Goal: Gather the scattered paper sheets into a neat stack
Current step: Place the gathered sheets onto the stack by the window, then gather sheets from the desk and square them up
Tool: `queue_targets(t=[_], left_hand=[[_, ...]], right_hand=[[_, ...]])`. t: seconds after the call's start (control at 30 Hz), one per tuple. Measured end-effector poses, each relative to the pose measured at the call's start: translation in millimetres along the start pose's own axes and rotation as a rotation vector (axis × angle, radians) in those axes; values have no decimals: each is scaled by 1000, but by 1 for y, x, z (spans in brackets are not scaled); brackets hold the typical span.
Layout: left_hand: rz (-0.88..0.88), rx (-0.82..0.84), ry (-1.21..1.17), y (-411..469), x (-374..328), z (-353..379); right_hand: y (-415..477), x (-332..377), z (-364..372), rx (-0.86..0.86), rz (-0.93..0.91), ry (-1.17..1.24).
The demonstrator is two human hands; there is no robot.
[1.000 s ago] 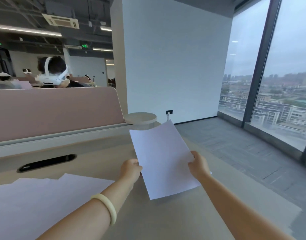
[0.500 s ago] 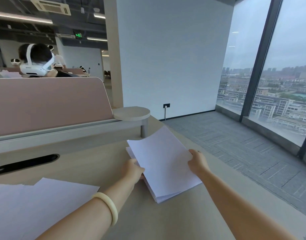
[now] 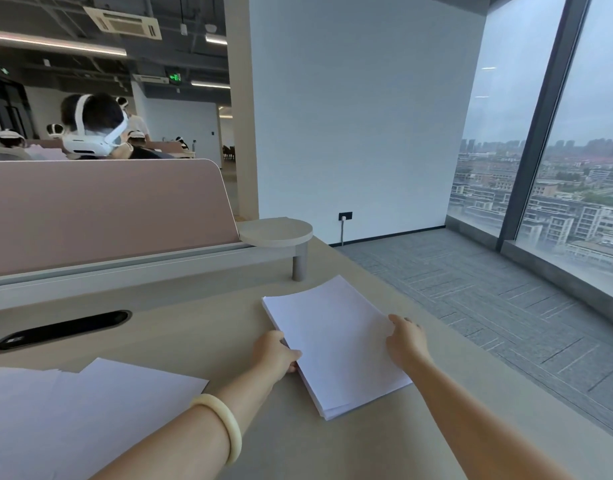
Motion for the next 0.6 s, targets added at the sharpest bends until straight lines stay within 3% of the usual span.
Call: queue_targets(t=[0.37, 0.6], left_hand=[[30, 14, 139, -2, 1, 0], [29, -19, 65, -15, -4, -12]], right_hand=[[-6, -9, 6, 58, 35, 30], [-15, 2, -11, -38, 1, 68]])
Point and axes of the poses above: each hand's wrist, its own y-axis towards the middle knuckle, its own z-axis out of the palm, x = y × z, the point moved 9 cm from there along y, towards the middle knuckle, and after that the axes turned 7 degrees about -z, right-handed, at the moved point
